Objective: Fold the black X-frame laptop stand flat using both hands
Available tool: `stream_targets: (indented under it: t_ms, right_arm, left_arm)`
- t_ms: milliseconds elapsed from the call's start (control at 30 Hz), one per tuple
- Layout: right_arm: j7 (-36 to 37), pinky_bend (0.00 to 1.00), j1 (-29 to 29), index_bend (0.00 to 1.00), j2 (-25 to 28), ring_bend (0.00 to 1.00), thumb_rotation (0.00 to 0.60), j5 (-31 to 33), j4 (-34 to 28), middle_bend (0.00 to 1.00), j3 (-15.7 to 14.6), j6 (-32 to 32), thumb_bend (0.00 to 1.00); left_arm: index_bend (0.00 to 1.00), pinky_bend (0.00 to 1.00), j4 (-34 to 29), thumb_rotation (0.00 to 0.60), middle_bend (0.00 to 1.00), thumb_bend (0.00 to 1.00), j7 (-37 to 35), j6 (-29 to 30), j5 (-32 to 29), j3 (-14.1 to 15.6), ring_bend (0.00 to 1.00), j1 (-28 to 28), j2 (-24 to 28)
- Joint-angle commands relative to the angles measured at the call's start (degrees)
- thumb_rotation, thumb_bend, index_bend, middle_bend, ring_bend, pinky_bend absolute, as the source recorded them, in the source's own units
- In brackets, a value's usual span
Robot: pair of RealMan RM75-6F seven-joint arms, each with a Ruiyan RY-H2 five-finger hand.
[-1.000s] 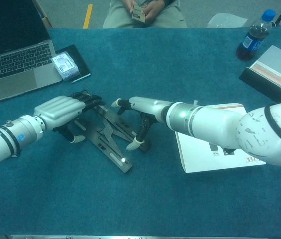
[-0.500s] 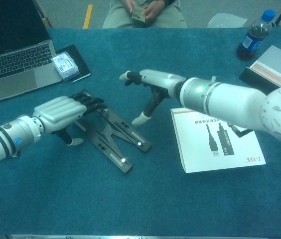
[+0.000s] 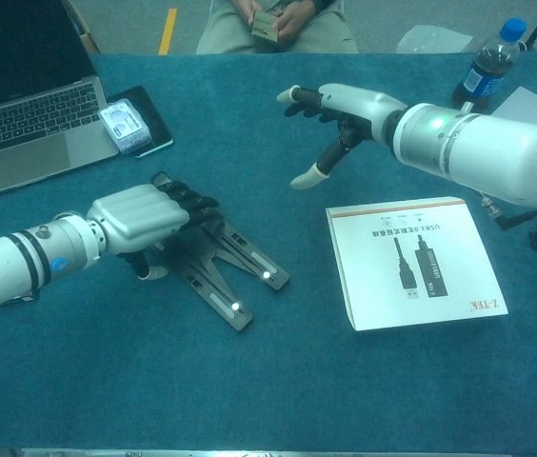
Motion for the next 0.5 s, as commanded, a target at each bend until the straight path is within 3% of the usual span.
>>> stream_targets:
  t_ms: [33,500]
  right_arm:
    - [0.4,0.0,-0.3,0.0,0.2,0.0,0.6,-0.4,0.2,0.09,0.0,-0.4,0.0]
    - [1.8,0.0,-1.3,0.0,0.0,0.0,0.6,-2.6,0.8,0.09,0.5,-1.2,0.0]
  left_arm:
    - [0.0,0.0,-0.3,0.6,0.0,0.26,2.0,-0.8,-1.9,0.3,0.0,-1.5,-0.1]
    - [0.04,0.0,-1.9,0.6,0.0,0.26,5.2,1.1,-6.0,1.8,0.0,-4.0,0.0]
